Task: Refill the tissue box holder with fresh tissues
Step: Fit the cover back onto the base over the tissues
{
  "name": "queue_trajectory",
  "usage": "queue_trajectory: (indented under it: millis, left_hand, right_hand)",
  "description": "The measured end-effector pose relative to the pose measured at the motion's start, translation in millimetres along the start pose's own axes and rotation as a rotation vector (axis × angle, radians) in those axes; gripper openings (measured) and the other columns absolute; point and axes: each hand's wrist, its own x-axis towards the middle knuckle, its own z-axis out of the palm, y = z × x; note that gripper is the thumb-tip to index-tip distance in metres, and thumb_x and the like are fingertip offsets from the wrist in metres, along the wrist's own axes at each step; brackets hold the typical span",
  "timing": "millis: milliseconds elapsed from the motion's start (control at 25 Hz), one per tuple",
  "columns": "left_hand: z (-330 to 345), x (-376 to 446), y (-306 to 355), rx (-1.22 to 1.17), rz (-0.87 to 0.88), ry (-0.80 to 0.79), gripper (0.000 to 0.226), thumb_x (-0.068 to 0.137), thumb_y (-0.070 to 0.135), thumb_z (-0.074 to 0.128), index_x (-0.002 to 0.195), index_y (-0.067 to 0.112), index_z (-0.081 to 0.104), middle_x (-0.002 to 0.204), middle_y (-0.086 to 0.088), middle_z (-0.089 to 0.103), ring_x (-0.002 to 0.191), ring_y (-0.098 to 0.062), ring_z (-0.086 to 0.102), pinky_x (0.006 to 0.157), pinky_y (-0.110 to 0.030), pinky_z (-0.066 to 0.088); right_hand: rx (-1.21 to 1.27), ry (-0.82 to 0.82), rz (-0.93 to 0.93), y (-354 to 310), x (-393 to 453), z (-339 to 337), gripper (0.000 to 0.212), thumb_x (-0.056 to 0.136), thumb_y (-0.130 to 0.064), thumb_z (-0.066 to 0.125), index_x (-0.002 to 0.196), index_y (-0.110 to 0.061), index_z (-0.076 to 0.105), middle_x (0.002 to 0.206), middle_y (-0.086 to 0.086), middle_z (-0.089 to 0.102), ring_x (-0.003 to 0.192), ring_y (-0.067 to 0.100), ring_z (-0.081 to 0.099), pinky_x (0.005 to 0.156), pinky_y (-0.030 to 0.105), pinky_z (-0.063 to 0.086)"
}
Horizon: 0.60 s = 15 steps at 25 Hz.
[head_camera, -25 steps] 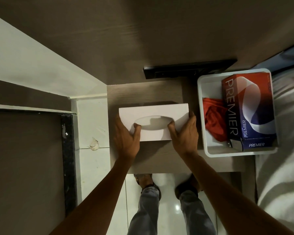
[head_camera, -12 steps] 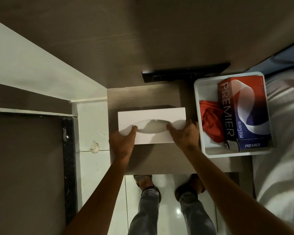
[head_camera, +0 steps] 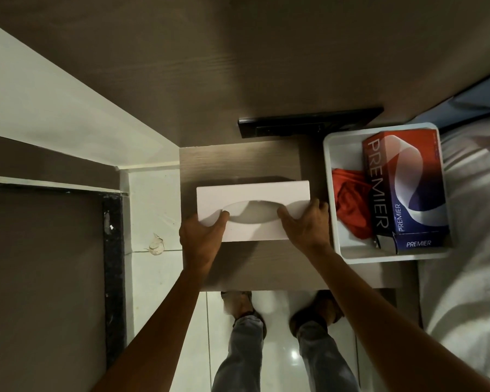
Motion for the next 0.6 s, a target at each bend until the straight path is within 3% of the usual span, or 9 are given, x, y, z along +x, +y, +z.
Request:
queue_trajectory:
  millis: [320, 600]
  left_hand:
    - [0.3, 10.4, -9.9, 0.089, 0.022, -0.016, 0.063, 0.087, 0.051, 0.081, 0.130, 0.009, 0.063, 0.124, -0.010, 0.071, 0.114, -0.029, 0.071, 0.096, -0.041, 0.062]
    - [11.7, 16.3, -20.1, 0.042, 0.048, -0.009, 0.071, 0.086, 0.050, 0.082, 0.140, 0.012, 0.054, 0.133, -0.011, 0.061, 0.123, -0.031, 0.065, 0.103, -0.047, 0.059]
  right_hand:
    - [-0.026, -0.012, -0.012, 2.9, 0.1, 1.3, 0.075, 0.086, -0.045, 0.078, 0.136, -0.001, 0.042, 0.135, 0.018, 0.046, 0.125, 0.035, 0.049, 0.106, 0.047, 0.048]
    - [-0.091, 0.039, -0.042, 6.6, 2.5, 9.6, 0.071, 0.085, -0.046, 0.077, 0.127, 0.001, 0.045, 0.128, 0.021, 0.044, 0.122, 0.038, 0.045, 0.107, 0.050, 0.042]
